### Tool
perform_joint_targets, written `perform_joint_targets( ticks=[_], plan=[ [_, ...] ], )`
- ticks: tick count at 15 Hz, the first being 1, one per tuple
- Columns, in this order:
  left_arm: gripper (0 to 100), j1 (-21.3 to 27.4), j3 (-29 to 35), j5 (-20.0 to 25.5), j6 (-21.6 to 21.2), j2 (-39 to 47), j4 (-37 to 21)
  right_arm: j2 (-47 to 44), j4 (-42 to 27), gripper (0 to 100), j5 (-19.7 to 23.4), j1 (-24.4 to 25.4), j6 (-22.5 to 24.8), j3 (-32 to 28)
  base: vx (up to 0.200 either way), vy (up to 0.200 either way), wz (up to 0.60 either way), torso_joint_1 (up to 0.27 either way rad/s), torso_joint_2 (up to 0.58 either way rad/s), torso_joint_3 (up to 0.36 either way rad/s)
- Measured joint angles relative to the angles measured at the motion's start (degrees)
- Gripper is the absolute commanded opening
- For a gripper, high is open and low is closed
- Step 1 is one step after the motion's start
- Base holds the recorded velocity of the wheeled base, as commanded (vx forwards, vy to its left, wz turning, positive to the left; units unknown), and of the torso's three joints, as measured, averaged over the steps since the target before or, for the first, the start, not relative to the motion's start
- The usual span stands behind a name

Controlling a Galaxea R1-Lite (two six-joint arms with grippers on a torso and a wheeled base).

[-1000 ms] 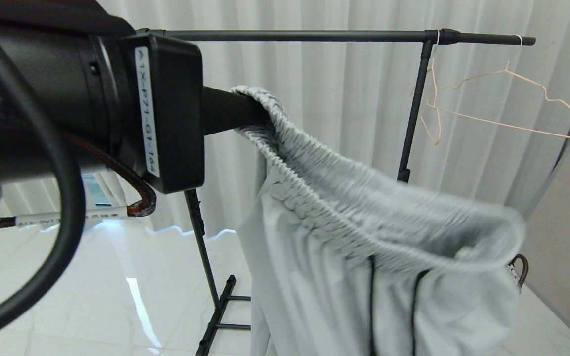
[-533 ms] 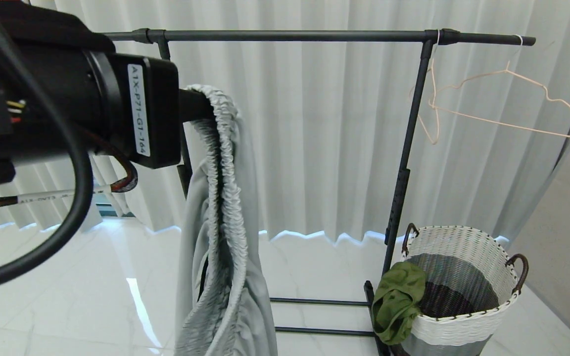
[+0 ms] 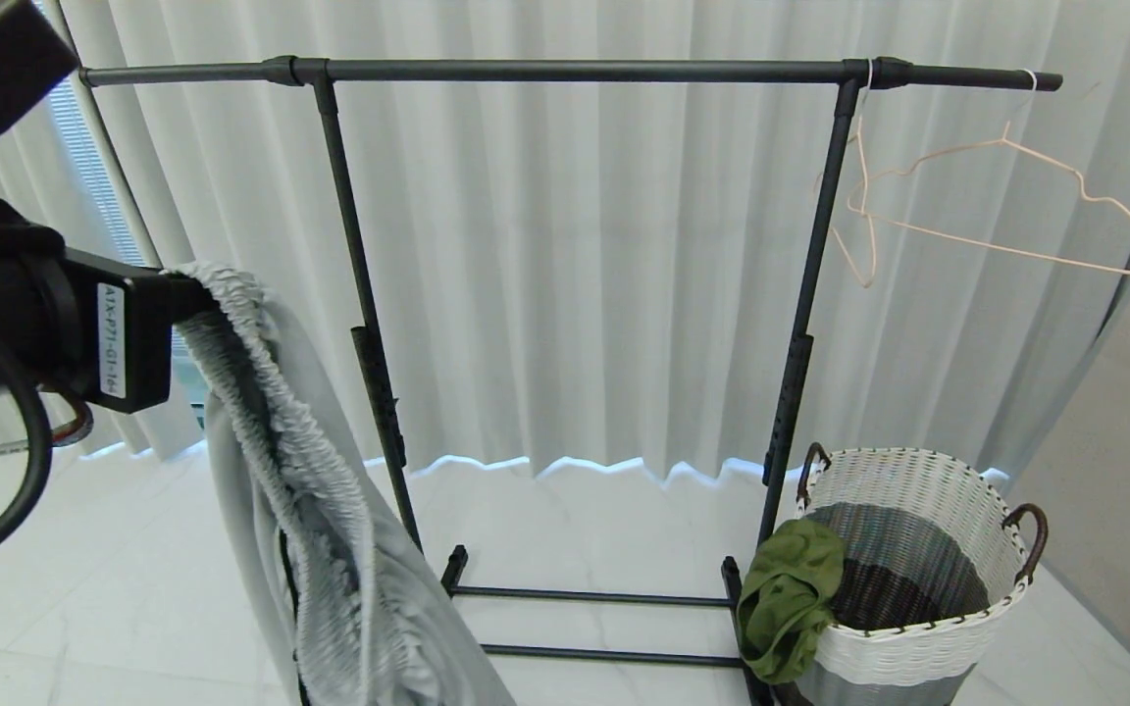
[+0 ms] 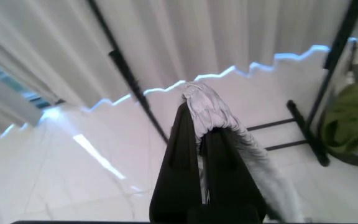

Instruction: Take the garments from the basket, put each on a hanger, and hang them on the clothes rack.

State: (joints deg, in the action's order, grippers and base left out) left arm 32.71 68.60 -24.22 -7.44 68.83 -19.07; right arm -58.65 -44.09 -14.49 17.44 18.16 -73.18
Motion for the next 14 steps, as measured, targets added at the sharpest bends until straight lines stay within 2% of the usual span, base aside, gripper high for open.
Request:
perform_joint_targets(
  ticks=[4, 9, 14],
  plan=[
    [0, -1.2, -3.3, -0.1, 0.1, -2.4, 0.3, 0.1, 3.9, 100, 0.0, -3.3, 0.4, 3.2, 0.0, 0.0, 0.0, 0.0, 0.0, 0.0],
    [0, -1.3, -4.1, -0.1, 0.1, -3.5, 0.4, 0.2, 5.9, 100, 0.3, -4.2, -1.0, 5.4, 0.0, 0.0, 0.0, 0.0, 0.0, 0.0],
    [0, -1.4, -4.9, 0.0, 0.1, -3.7, 0.3, 0.0, 5.9, 100, 0.4, -4.3, -4.0, 5.8, 0.0, 0.0, 0.0, 0.089, -0.33, -0.244]
  ],
)
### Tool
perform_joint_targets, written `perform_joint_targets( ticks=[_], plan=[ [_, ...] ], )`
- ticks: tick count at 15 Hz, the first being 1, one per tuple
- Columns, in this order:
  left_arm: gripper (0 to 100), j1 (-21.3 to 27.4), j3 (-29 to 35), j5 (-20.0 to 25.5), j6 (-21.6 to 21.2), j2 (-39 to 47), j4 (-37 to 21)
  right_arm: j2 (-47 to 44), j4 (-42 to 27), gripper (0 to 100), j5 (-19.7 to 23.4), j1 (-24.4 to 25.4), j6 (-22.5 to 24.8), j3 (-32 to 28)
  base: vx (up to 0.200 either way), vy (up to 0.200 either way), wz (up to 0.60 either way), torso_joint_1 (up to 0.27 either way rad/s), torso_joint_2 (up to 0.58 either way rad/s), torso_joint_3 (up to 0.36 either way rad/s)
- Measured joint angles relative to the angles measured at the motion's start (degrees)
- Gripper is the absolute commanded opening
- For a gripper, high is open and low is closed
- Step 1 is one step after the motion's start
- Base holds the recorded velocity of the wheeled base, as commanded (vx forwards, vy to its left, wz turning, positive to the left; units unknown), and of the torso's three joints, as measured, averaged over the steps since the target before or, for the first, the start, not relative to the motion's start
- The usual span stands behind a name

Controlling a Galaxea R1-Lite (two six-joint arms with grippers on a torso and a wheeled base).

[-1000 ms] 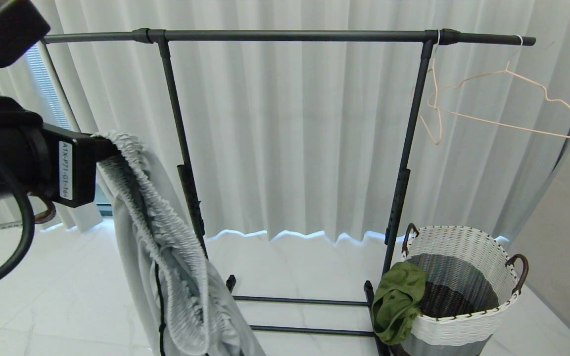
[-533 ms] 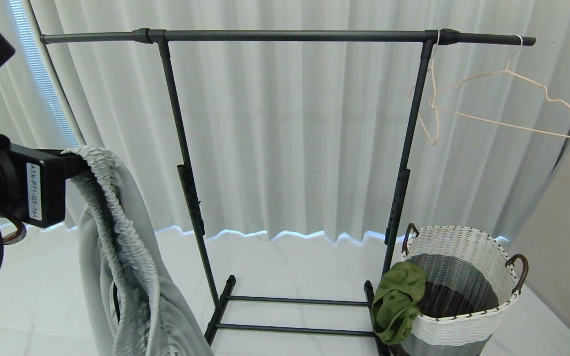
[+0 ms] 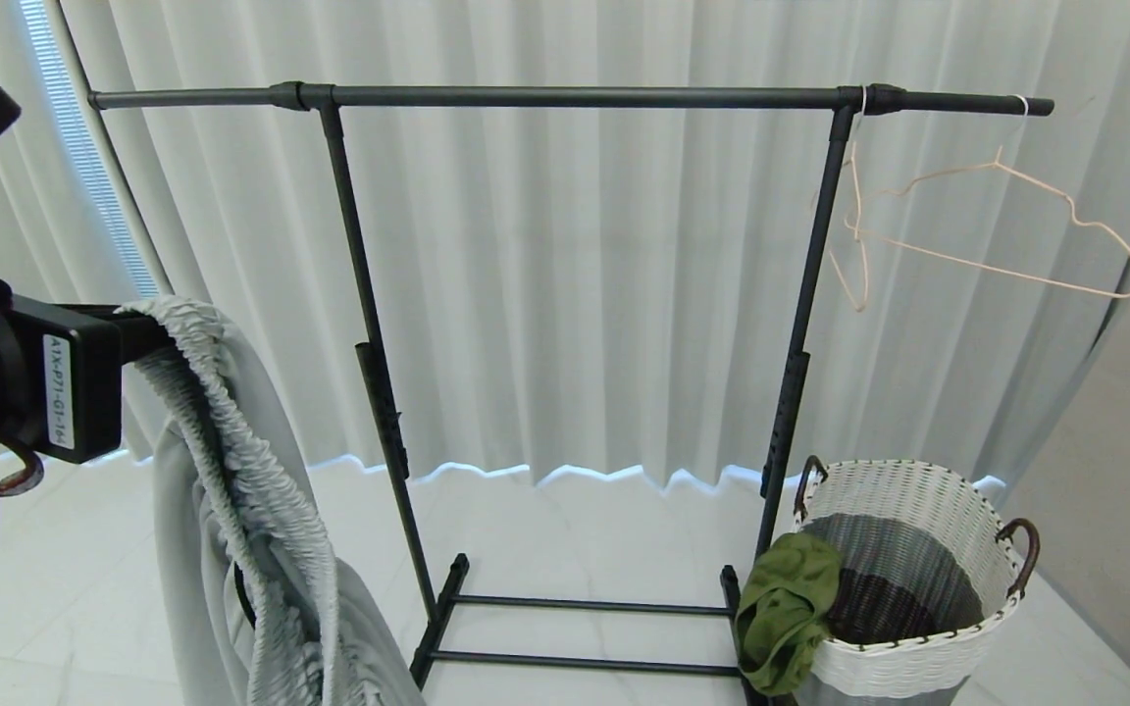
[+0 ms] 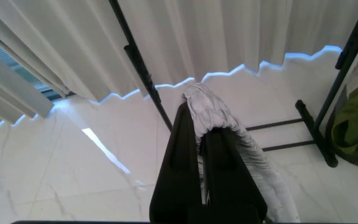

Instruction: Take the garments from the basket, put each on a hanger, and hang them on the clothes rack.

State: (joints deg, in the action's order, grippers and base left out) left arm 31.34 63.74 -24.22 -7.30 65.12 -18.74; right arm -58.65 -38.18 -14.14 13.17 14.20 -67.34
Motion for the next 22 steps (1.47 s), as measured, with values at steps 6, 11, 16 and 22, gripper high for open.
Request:
perform_joint_targets(
  ticks=[6, 11, 16, 22],
  plan=[
    [0, 0.0, -0.7, 0.0, 0.0, 0.0, 1.2, -0.1, 0.0, 100, 0.0, 0.0, -0.5, 0.1, 0.0, 0.0, 0.0, 0.153, -0.46, -0.306],
    [0, 0.0, -0.8, 0.0, -0.1, 0.0, 1.3, -0.3, 0.0, 100, 0.0, -0.3, -0.5, 0.1, 0.0, 0.0, 0.0, 0.189, -0.49, -0.302],
    [0, 0.0, -1.5, 0.0, -0.1, -0.1, 1.4, -0.3, 0.0, 100, -0.4, -0.3, -0.2, 0.1, 0.0, 0.0, 0.0, 0.187, -0.44, -0.257],
    [0, 0.1, -1.7, 0.0, -0.1, -0.2, 1.3, -0.1, 0.0, 100, -1.5, -0.4, -0.1, 0.1, 0.0, 0.0, -0.3, 0.019, -0.04, -0.024]
  ],
)
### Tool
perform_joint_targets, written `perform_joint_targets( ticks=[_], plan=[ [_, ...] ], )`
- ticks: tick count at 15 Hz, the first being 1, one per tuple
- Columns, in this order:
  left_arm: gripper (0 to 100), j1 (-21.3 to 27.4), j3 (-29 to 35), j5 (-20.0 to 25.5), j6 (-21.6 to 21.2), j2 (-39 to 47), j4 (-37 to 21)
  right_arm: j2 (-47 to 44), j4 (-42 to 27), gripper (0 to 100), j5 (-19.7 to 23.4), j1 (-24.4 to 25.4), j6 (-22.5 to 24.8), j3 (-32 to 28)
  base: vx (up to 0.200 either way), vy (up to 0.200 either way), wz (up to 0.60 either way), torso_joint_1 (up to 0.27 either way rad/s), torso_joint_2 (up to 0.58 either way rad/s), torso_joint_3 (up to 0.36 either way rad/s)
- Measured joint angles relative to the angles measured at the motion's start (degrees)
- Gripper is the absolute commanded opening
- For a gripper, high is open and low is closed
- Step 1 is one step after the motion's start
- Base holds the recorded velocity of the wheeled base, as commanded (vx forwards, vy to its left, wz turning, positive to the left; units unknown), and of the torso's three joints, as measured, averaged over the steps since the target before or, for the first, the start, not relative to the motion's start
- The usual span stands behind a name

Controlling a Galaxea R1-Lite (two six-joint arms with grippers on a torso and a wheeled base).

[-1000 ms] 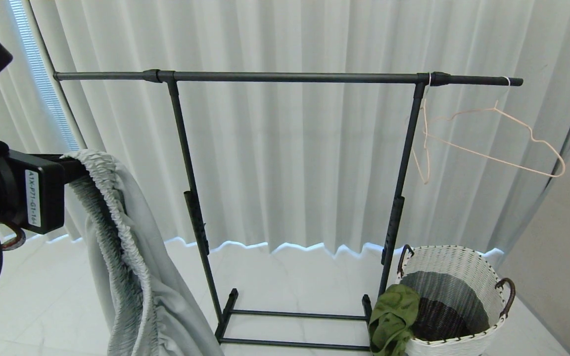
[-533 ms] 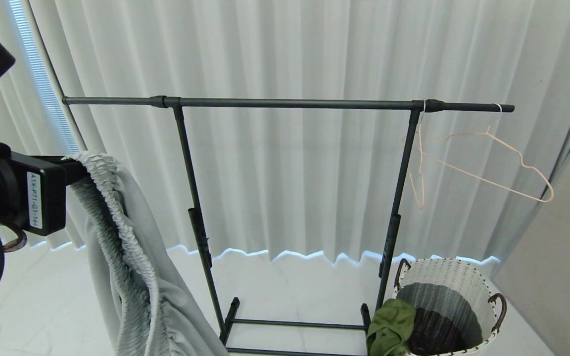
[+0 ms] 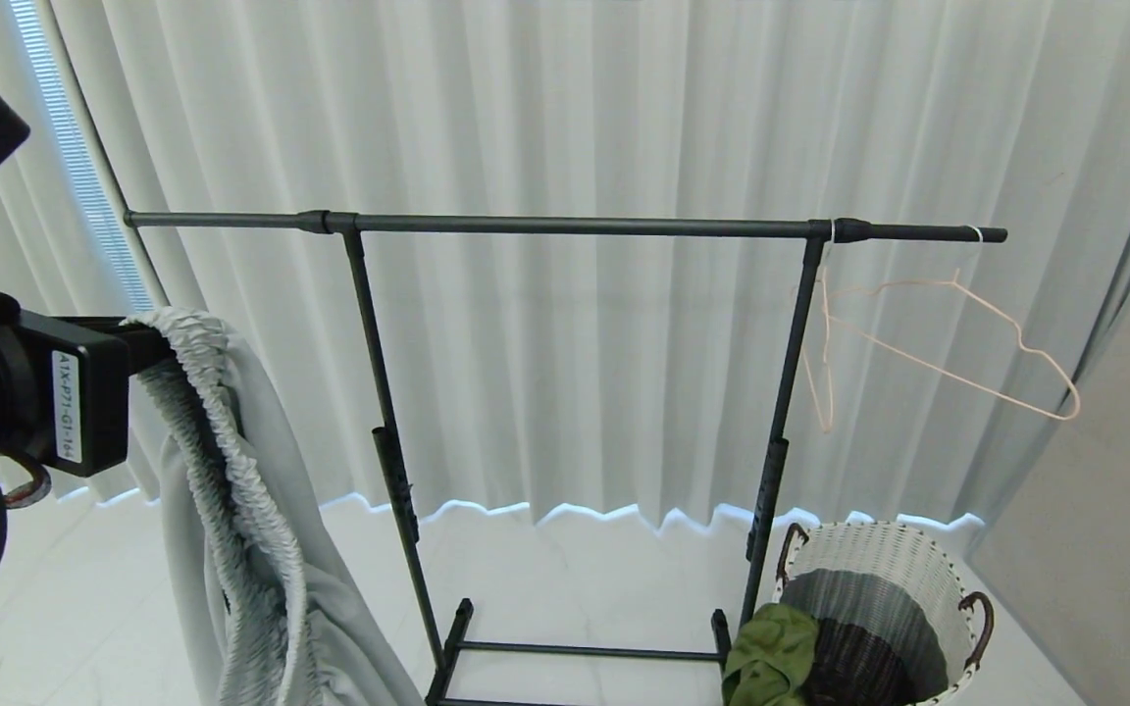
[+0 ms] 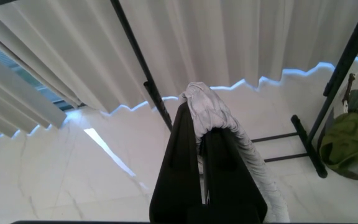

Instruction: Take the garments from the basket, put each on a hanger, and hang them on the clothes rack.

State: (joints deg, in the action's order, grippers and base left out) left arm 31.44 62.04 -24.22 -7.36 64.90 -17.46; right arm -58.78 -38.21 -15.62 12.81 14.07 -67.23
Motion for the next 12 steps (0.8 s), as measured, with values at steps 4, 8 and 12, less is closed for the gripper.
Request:
perform_joint_targets(
  ticks=[4, 8, 12],
  plan=[
    [0, 0.1, 0.0, 0.0, 0.0, 0.0, 0.1, 0.1, 0.0, 100, -0.2, 0.0, 0.0, 0.0, 0.0, 0.0, 0.0, 0.0, 0.0, 0.0],
    [0, 0.0, 0.0, 0.0, -0.1, 0.0, 0.8, 0.0, 1.5, 100, -0.2, 0.0, 0.0, 0.0, 0.0, 0.0, 0.0, 0.0, 0.0, 0.0],
    [0, 0.0, 0.0, 0.0, -0.1, 0.0, 0.8, 0.0, 1.6, 100, -0.2, 0.0, -0.1, 0.1, 0.2, 0.0, 0.0, -0.001, 0.0, 0.004]
  ],
)
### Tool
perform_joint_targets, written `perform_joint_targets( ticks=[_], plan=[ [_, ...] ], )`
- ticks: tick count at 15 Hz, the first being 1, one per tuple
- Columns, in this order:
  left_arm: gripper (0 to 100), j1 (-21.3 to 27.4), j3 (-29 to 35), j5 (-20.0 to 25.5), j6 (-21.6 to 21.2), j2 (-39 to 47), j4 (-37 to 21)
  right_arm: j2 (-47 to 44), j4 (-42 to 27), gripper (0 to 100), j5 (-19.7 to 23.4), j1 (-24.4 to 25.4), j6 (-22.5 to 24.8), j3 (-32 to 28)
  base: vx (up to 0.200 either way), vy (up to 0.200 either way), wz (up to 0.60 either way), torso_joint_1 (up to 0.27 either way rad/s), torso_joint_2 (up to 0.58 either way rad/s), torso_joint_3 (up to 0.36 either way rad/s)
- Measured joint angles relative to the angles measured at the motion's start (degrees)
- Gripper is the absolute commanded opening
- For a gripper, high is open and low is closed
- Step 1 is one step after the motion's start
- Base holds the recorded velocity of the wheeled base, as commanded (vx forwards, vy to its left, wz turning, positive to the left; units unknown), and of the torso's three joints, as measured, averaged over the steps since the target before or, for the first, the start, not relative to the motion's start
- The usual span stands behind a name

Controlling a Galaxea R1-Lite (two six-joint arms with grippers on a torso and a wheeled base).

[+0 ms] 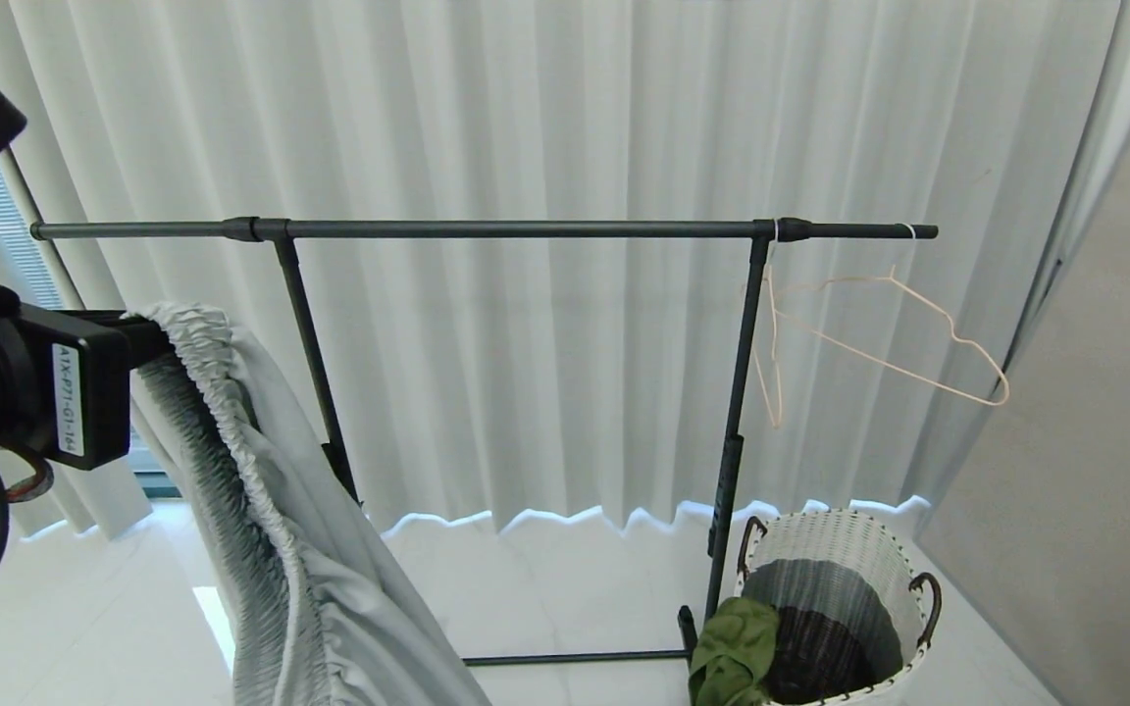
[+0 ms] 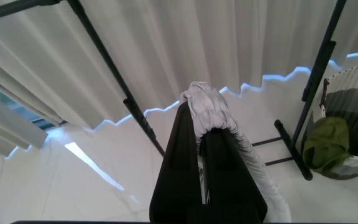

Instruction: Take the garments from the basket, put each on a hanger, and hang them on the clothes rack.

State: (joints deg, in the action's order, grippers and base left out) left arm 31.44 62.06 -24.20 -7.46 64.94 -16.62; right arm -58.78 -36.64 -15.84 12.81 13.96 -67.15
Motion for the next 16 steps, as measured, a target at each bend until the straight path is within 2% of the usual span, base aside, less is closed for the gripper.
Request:
perform_joint_targets(
  ticks=[7, 13, 16],
  plan=[
    [0, 0.0, 0.0, 0.0, -0.1, 0.0, 0.0, 0.0, 0.1, 100, 0.0, 0.0, 0.0, 0.1, 0.2, 0.0, 0.0, 0.003, 0.0, 0.0],
    [0, 0.2, -0.1, -0.2, -1.3, 0.1, 0.1, -0.1, 1.2, 100, 0.0, 0.0, 0.1, 1.2, 0.0, 0.0, 0.0, 0.0, 0.0, 0.0],
    [0, 0.0, -0.9, -0.2, -1.3, 0.0, 0.0, 0.0, 4.2, 100, 0.1, 0.0, 0.4, 3.1, 0.0, -0.2, 0.0, -0.002, 0.0, -0.004]
  ],
)
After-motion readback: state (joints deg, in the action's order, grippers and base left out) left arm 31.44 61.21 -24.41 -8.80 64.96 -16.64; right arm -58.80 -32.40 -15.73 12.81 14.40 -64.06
